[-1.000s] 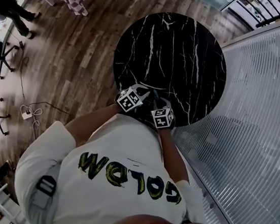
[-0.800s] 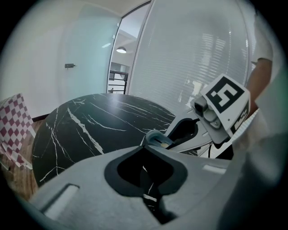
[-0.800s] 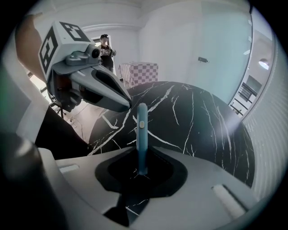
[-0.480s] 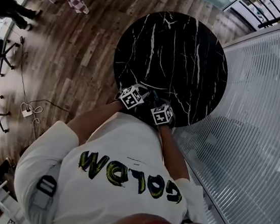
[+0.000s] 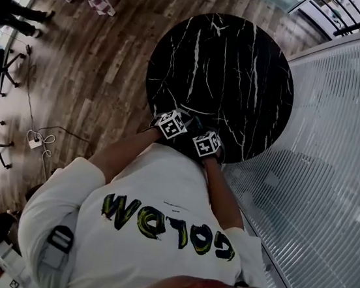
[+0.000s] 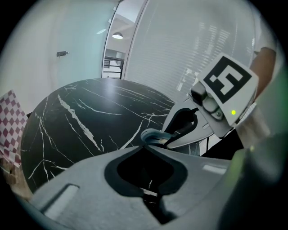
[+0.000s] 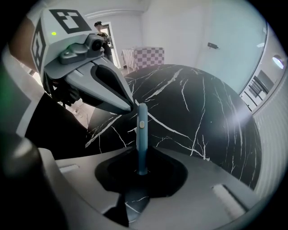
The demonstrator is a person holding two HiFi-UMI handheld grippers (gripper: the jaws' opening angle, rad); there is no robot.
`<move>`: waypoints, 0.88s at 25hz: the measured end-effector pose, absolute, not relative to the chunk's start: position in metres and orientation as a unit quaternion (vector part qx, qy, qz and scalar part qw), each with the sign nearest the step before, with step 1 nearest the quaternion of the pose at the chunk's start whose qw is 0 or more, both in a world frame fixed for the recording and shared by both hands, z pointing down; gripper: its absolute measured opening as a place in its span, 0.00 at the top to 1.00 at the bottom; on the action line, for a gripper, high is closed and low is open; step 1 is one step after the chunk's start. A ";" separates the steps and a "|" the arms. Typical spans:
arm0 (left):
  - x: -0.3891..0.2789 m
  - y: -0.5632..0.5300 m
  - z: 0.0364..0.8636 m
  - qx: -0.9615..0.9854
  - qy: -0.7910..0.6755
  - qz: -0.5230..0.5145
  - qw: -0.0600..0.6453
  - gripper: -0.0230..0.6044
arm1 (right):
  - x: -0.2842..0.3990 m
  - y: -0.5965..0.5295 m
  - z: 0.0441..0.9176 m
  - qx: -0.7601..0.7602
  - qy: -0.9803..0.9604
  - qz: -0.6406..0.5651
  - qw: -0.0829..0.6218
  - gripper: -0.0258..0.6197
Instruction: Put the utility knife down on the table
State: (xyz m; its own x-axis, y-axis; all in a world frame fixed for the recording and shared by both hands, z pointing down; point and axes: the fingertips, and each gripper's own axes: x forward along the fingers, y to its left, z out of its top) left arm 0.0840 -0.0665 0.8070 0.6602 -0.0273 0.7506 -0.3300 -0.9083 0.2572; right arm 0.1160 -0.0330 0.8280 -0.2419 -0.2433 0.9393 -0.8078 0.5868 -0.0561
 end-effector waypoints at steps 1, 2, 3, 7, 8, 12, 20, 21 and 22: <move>0.085 -0.066 0.808 0.891 -0.097 0.402 0.188 0.96 | 0.117 -0.032 0.831 0.355 -0.734 0.283 0.505 0.85; 0.086 -0.065 0.809 0.891 -0.094 0.404 0.186 0.96 | 0.117 -0.032 0.832 0.354 -0.733 0.283 0.508 0.85; 0.087 -0.064 0.810 0.890 -0.092 0.406 0.185 0.96 | 0.118 -0.032 0.832 0.352 -0.732 0.282 0.511 0.85; 0.087 -0.063 0.818 0.884 -0.088 0.419 0.185 0.96 | 0.120 -0.030 0.838 0.339 -0.725 0.287 0.526 0.85; 0.087 -0.062 0.819 0.884 -0.087 0.422 0.184 0.96 | 0.120 -0.029 0.840 0.336 -0.724 0.287 0.530 0.85; 0.087 -0.059 0.823 0.879 -0.079 0.432 0.184 0.96 | 0.122 -0.026 0.844 0.329 -0.719 0.284 0.542 0.85; 0.084 -0.055 0.841 0.869 -0.075 0.452 0.190 0.96 | 0.119 -0.026 0.847 0.320 -0.719 0.275 0.552 0.85; 0.084 -0.055 0.841 0.869 -0.075 0.452 0.189 0.96 | 0.118 -0.026 0.847 0.318 -0.719 0.274 0.554 0.85; 0.084 -0.054 0.841 0.869 -0.074 0.452 0.189 0.96 | 0.117 -0.025 0.847 0.316 -0.719 0.272 0.556 0.85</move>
State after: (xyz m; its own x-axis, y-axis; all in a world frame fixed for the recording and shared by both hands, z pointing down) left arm 0.0836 -0.0540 0.8405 0.5809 0.0430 0.8129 -0.2989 -0.9175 0.2622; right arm 0.1175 -0.0250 0.8473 -0.1822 -0.1523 0.9714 -0.7571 0.6521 -0.0397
